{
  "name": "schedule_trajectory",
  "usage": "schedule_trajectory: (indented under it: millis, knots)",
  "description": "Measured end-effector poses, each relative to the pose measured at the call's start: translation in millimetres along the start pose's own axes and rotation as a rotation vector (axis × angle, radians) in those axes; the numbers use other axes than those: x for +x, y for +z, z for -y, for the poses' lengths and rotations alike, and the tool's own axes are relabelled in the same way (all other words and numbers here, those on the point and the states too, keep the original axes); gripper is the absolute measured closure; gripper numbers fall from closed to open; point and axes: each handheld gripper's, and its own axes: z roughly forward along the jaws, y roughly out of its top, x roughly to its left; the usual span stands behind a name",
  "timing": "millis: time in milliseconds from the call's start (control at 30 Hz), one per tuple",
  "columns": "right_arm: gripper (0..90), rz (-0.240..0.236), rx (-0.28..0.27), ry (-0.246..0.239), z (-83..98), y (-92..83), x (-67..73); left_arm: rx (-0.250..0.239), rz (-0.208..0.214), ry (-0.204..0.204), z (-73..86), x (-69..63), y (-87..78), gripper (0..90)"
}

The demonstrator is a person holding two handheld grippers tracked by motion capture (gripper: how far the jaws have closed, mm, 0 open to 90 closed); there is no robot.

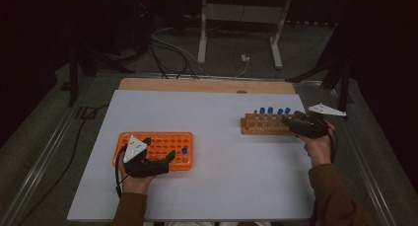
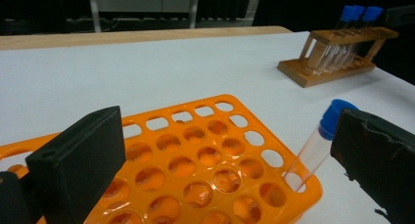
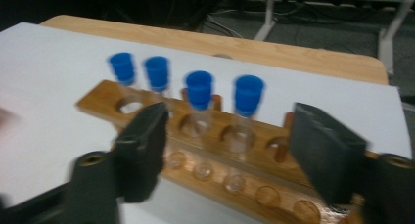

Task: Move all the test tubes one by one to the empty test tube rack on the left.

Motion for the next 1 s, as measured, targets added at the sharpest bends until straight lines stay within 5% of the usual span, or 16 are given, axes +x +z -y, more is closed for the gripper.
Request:
schedule_trajectory:
  millis: [267,433,767,1000]
  knots:
    - [60.6,0.076,0.008,-0.054,1.8,16.9,0.8,0.003,-0.011,0.000,1.4,-1.2,1.8,0.9]
    - [75.4,0.062,0.013,-0.052,4.0,24.2,0.4,0.004,-0.017,-0.009,2.1,0.0,1.8,0.8]
    - [77.2,0.060,0.005,-0.043,4.4,25.4,1.7,0.012,-0.009,-0.003,2.8,-2.0,3.5,0.8]
    - [77.3,0.055,-0.047,-0.013,-3.4,9.5,0.0,0.012,-0.009,-0.007,3.3,-1.6,4.3,0.9]
